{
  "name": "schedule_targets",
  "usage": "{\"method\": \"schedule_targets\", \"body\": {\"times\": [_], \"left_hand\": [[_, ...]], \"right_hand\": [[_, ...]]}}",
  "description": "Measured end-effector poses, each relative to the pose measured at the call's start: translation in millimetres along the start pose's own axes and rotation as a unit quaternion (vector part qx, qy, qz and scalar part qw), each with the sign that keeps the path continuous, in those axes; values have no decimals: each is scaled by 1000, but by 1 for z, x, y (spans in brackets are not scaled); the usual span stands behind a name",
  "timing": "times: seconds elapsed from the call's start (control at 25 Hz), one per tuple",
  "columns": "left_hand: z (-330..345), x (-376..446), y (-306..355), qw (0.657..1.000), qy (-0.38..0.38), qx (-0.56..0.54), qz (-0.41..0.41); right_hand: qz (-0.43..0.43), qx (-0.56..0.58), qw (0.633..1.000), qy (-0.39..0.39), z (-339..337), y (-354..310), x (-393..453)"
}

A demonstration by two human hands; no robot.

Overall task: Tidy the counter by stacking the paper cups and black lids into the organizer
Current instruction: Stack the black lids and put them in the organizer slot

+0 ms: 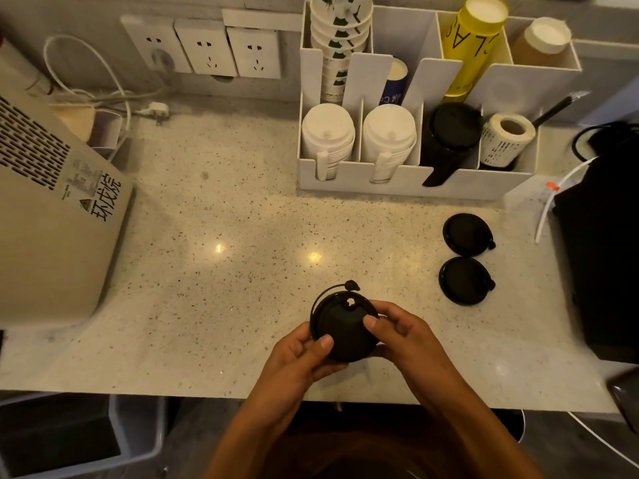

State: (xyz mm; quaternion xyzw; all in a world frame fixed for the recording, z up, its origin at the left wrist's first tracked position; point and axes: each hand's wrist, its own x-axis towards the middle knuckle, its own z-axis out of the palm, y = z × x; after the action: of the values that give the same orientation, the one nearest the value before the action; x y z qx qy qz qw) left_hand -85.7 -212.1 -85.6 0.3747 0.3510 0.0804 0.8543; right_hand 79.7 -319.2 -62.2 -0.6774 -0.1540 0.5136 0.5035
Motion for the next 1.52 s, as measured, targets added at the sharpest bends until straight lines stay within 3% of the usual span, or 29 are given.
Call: {"method": "schedule_targets", "body": {"times": [0.44, 0.68, 0.88, 1.04, 1.2, 1.32, 1.44, 1.52], "left_hand": [[7, 10, 1, 1000, 2, 6, -30], [35, 33, -12, 1000, 18, 11, -20], [69, 52, -26, 999, 31, 27, -18], [105, 61, -49, 988, 61, 144, -13], [128, 72, -82, 917, 125, 372, 62], [117, 81, -102, 806, 169, 554, 126], [104, 86, -115, 692, 168, 680, 171], [99, 88, -123, 675, 154, 699, 179]], "right_hand": [[27, -22, 999, -8, -19, -3, -12], [38, -11, 997, 61, -46, 5, -19], [54, -30, 996, 64, -88, 14, -22], [65, -77, 992, 72, -128, 22, -17], [72, -135, 986, 67, -152, 43, -4], [34, -198, 978, 60, -155, 57, 1], [-23, -339, 939, 51, -151, 63, 8], [-58, -423, 903, 50, -152, 65, 14]]}}
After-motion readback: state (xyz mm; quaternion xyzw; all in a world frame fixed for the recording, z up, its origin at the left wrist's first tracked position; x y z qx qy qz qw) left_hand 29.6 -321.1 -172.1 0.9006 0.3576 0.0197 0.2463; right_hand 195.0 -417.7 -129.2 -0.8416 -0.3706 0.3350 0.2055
